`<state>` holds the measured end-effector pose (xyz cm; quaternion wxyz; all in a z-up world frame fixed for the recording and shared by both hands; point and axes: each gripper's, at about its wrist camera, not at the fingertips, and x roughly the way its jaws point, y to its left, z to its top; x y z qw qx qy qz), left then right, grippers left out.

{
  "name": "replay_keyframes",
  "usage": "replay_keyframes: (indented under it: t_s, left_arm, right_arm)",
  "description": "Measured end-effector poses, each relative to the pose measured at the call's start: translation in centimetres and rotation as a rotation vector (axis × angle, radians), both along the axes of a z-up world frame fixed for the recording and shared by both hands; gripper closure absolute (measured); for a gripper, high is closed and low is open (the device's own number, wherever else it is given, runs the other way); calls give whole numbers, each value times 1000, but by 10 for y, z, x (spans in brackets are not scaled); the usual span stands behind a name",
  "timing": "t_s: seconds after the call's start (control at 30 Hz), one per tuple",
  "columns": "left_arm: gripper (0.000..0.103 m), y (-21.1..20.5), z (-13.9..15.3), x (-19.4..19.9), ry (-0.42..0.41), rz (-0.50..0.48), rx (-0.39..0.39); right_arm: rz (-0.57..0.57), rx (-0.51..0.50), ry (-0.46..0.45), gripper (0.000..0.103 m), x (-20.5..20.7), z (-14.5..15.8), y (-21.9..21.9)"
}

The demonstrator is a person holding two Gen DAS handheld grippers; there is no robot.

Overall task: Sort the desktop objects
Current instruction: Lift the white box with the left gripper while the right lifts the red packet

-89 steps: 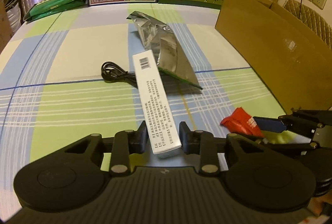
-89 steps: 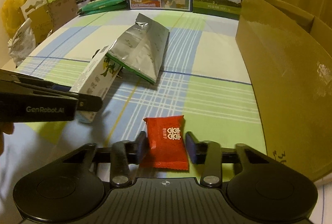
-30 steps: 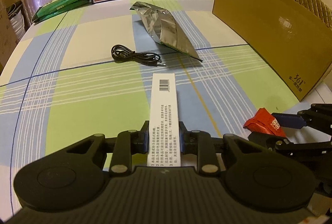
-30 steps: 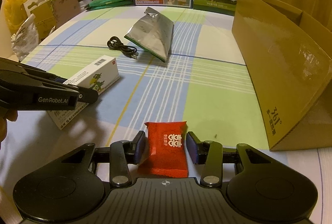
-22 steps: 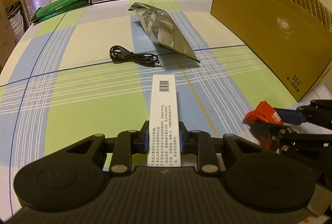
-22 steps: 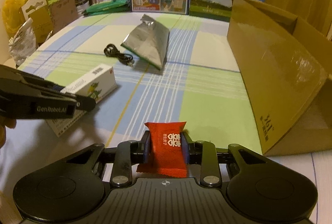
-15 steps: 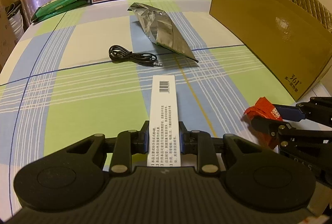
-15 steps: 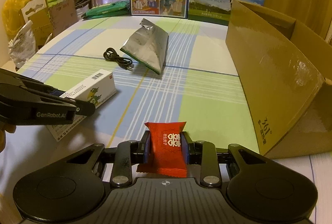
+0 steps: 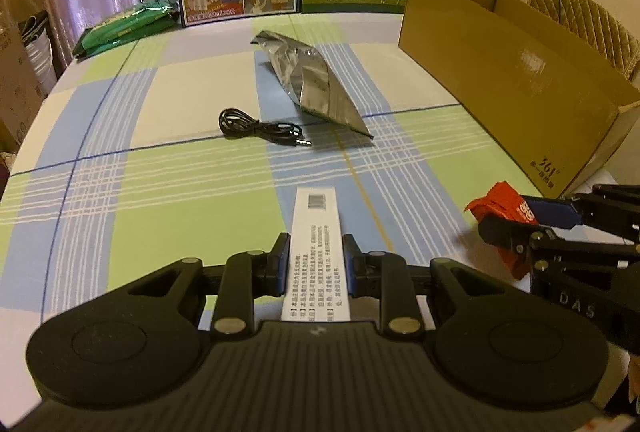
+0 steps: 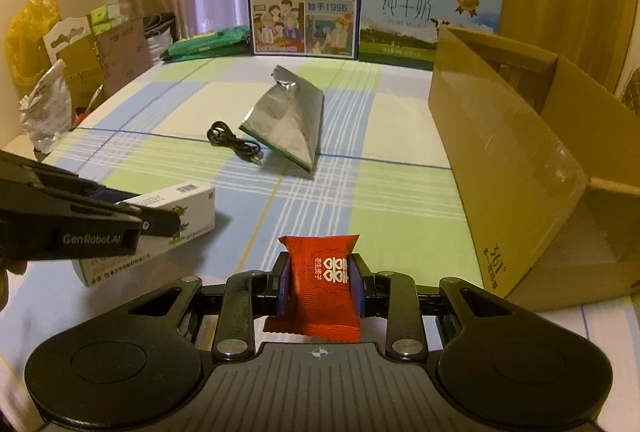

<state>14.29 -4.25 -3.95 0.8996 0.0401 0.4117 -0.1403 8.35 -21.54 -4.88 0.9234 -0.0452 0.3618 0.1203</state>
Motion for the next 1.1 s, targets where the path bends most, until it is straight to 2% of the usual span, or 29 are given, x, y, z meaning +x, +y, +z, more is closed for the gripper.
replay_keyframes:
  t_s: [0.3, 0.63, 0.9, 1.1]
  left_arm:
    - [80, 3, -18, -10, 59, 14, 3]
    - [81, -1, -33, 7, 60, 21, -5]
    - [80, -6, -38, 0, 1, 37, 21]
    - [75, -5, -39, -8, -15, 66, 20]
  right_arm:
    - [-14, 13, 39, 76, -8, -6, -3]
    - [-29, 59, 66, 76, -1, -16, -7]
    - [-34, 89, 71, 76, 4, -16, -7]
    - [-47, 98, 69, 76, 3, -15, -11]
